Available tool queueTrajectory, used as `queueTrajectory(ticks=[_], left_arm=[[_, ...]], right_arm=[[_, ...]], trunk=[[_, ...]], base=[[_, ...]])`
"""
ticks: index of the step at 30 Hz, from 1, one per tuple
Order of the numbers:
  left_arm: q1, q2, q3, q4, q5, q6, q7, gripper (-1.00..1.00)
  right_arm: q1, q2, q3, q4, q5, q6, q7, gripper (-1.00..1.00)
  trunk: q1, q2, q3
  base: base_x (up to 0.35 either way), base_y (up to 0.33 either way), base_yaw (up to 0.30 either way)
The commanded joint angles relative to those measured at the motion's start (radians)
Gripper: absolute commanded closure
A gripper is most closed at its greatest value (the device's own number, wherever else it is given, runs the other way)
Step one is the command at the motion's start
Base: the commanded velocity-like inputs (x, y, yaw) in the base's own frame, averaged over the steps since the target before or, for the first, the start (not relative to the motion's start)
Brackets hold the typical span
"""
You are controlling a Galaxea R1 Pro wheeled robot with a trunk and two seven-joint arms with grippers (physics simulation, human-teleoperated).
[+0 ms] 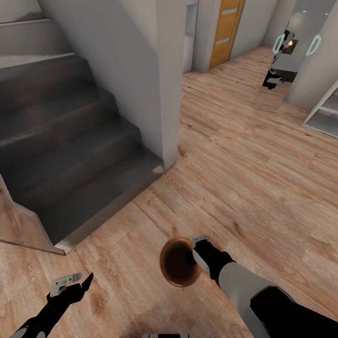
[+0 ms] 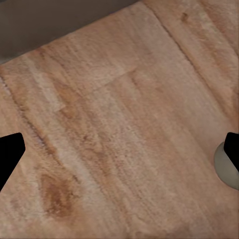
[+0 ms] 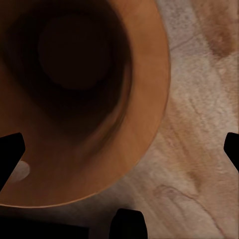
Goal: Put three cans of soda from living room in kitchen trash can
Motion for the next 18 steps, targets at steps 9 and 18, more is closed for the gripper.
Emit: queueTrajectory(ticks=[9, 18], left_arm=[[0.0, 0.0, 0.0, 0.0, 0.0, 0.0, 0.0, -1.0], [0.001, 0.0, 0.0, 0.0, 0.001, -0.001, -0.003, -1.0]], right_arm=[[0.0, 0.0, 0.0, 0.0, 0.0, 0.0, 0.0, -1.0], [0.0, -0.001, 0.0, -0.001, 0.0, -0.001, 0.0, -1.0]], trunk=[[0.031, -0.056, -0.039], [0.031, -0.056, -0.053]], base=[[0.0, 0.0, 0.0], [0.0, 0.0, 0.0]])
